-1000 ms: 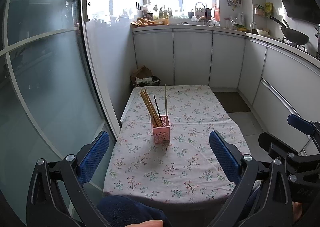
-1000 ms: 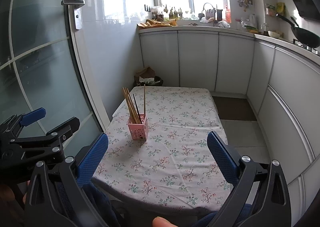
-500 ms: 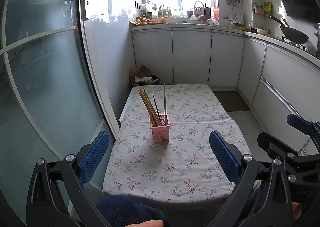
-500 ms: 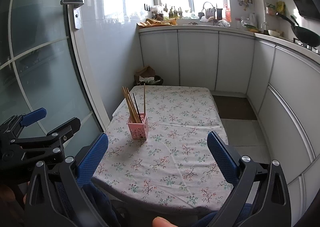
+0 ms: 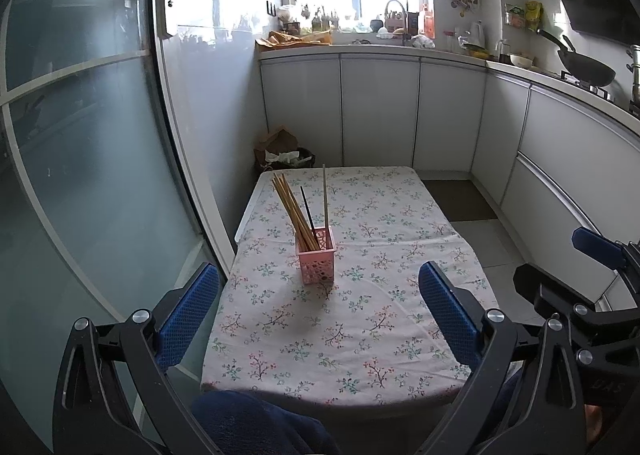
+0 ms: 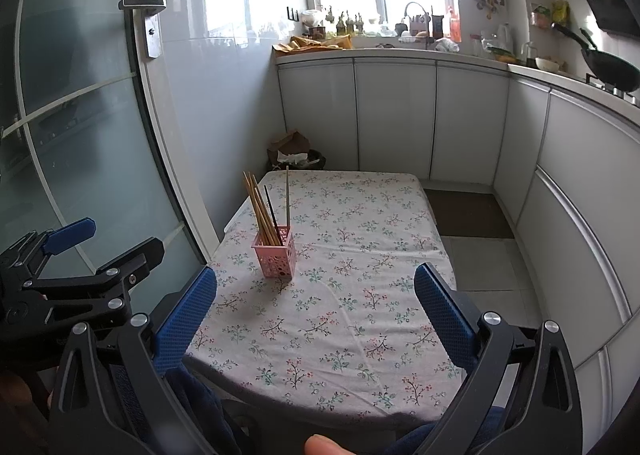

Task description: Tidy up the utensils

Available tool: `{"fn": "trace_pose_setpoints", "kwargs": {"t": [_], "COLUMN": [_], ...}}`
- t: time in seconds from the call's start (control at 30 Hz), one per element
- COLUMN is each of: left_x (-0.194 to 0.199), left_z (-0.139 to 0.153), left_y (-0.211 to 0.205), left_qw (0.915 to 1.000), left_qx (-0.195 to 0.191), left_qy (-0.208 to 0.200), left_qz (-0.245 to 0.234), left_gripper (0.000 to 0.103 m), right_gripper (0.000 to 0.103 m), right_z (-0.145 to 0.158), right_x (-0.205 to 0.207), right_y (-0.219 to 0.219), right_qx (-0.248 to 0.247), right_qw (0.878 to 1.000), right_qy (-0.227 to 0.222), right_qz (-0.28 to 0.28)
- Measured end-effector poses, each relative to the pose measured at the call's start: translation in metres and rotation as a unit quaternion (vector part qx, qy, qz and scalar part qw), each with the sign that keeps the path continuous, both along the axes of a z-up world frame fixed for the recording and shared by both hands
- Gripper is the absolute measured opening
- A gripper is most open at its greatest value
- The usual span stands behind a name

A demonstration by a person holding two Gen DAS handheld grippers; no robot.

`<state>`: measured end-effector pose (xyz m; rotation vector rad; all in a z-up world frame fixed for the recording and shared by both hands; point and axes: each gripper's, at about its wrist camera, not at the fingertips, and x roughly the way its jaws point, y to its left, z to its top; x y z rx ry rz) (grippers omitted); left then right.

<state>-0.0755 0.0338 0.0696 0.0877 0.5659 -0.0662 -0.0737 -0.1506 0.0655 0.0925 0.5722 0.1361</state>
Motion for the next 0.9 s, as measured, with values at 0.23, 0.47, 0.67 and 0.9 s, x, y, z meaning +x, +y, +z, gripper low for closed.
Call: {"fn": "trace_pose_setpoints", "kwargs": {"t": [0.23,0.47,0.67,0.9], "left_x": [0.0030,0.0037,0.0044,0.0058], "left_z": [0.0022,0.0022,0.0014,0.0000], "left_y": [0.0021,0.0036,0.0048,0.0057], "left_qw": [1.0000,1.0000,1.0000,0.9999], "left_qx": [-0.002,-0.002,-0.002,-0.007], "left_qy": [0.004,0.004,0.007,0.011], "left_qz": [-0.003,-0.002,-0.002,-0.004], "left_gripper": [0.096,0.096,0.096,0.096], "right_gripper": [0.096,0.096,0.096,0.096], "right_z": [-0.0006,-0.0010,-0.0016,-0.0024], "right_x": [0.0001,-0.0003,-0.0002,0.0005], "right_y": [-0.0003,-0.0016,-0.0017,-0.0022], "right_qx": [0.001,0.003,0.003,0.005], "right_qw": [1.000,1.000,1.000,1.000], "right_qy": [0.000,0.001,0.001,0.003], "right_qz": [0.000,0.001,0.002,0.001]}}
